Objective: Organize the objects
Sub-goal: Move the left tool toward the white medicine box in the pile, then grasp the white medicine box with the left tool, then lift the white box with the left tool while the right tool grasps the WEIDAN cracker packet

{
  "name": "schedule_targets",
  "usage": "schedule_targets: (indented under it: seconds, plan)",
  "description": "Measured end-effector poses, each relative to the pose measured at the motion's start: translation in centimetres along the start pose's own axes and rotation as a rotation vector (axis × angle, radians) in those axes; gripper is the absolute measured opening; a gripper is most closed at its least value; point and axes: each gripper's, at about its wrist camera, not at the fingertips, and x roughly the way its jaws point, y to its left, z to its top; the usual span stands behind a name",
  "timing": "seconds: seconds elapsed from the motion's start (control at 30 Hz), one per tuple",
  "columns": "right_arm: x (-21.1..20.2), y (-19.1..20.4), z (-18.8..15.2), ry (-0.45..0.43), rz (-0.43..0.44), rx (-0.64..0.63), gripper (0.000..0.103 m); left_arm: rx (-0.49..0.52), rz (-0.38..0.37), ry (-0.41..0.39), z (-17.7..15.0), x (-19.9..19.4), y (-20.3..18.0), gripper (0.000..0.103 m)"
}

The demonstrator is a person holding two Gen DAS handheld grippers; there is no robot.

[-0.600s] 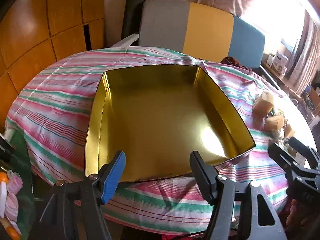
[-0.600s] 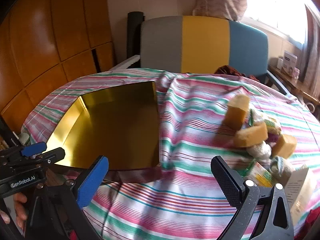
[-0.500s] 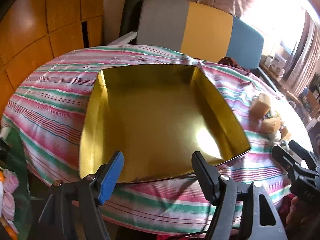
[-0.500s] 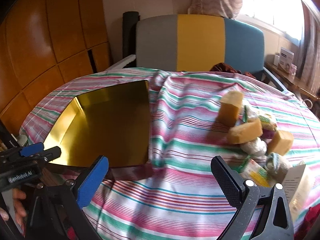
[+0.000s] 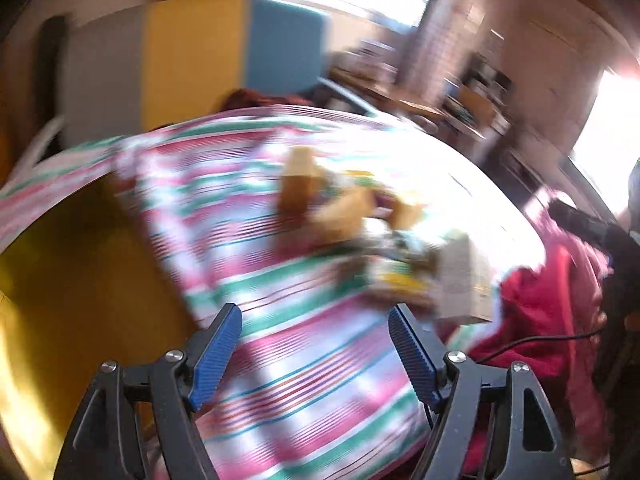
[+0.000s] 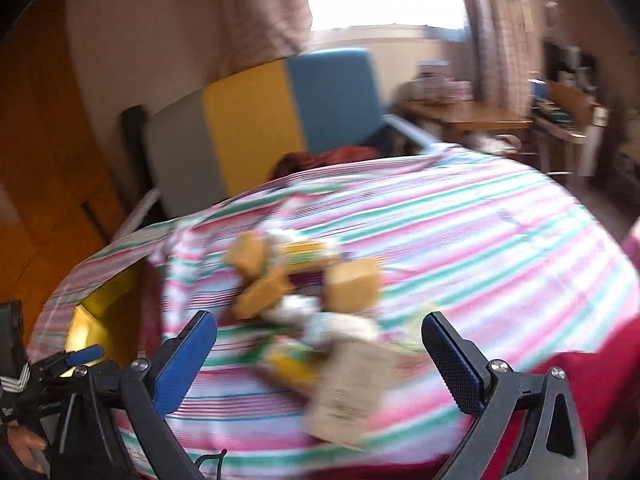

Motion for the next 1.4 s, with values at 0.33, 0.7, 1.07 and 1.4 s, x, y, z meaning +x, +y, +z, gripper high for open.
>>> schedule_targets:
  seconds: [0.33,0.7,1.07,1.4]
  plan:
    - [-2.1,-7.0,-1.0,-0.015,-0.196,0.133,0.103,0.232,-0.160,0.107,2.0,5.8,-11.4,0.083]
    - [-1.9,-9.4,-2.3,-0.001,-0.205,0.186,0.103,0.321,-0.120,0.197,2.0,11.3,-16.3,0.087]
    - [-1.3,-10.1,-3.2,0.019,-0.197,0.220,0.103,0.278,-0.091,0.196,0.5,13.3,-15.5,0.057]
    - [1.2,-6.5,-2.1,0.139,-0.032,0.103,0.103,0.094,-0.024,0.100,-3.7,5.6,-5.6,0.052]
